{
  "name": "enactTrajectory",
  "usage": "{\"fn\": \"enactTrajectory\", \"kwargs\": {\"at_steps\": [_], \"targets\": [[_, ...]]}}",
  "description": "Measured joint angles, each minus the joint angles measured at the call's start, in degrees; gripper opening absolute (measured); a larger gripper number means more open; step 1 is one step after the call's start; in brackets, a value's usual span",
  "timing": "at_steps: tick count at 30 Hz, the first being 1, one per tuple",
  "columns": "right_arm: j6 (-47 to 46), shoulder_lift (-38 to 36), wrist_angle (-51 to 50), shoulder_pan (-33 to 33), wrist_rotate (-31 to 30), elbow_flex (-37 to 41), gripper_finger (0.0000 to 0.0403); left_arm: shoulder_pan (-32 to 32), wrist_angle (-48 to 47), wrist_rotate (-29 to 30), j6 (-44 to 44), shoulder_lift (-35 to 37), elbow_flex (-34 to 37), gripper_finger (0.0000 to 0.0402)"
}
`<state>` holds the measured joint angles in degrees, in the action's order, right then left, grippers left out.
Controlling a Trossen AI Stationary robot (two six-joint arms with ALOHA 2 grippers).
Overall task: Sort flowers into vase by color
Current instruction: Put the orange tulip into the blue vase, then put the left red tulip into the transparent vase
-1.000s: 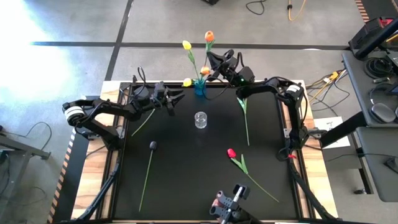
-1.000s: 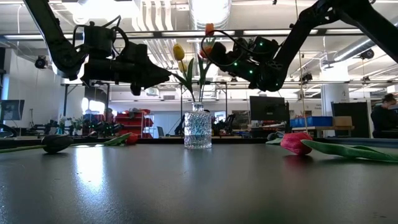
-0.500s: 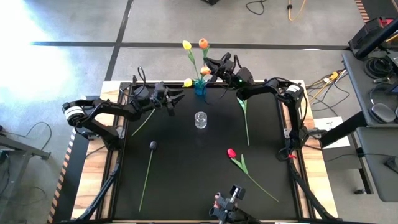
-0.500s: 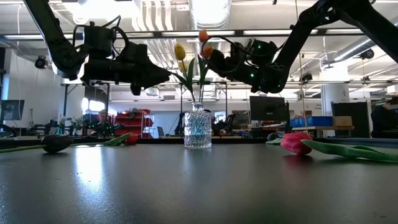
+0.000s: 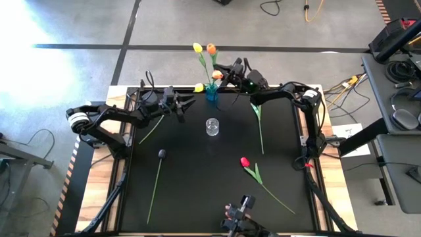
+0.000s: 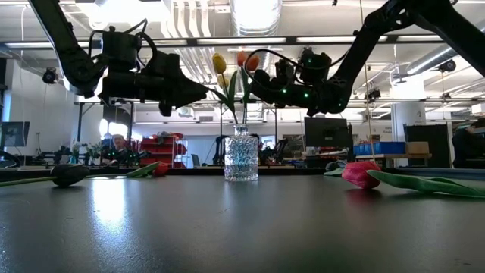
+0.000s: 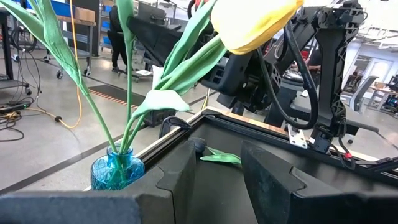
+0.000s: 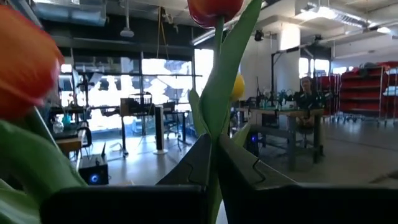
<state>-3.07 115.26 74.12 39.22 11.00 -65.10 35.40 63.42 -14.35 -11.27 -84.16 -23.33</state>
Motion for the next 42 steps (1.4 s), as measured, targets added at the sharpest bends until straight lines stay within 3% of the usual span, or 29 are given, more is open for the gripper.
{"fn": "enactTrajectory", "kwargs": {"at_steps": [20,32,42], "targets": [[3.84,-7.62,-22.06,-0.89,-0.03,-0.19,0.0016,0.0,-0.03,0.0,0.48,0.0,0.01,0.0115],[5.43,-8.0,-26.54,-1.01,-0.02,-0.2,0.0138,0.0,-0.28,0.0,0.46,0.0,0.02,0.0115],[8.82,-11.27,-33.66,-1.01,-0.04,-0.2,0.0149,0.0,-0.46,0.0,0.67,0.0,0.02,0.0115]]}}
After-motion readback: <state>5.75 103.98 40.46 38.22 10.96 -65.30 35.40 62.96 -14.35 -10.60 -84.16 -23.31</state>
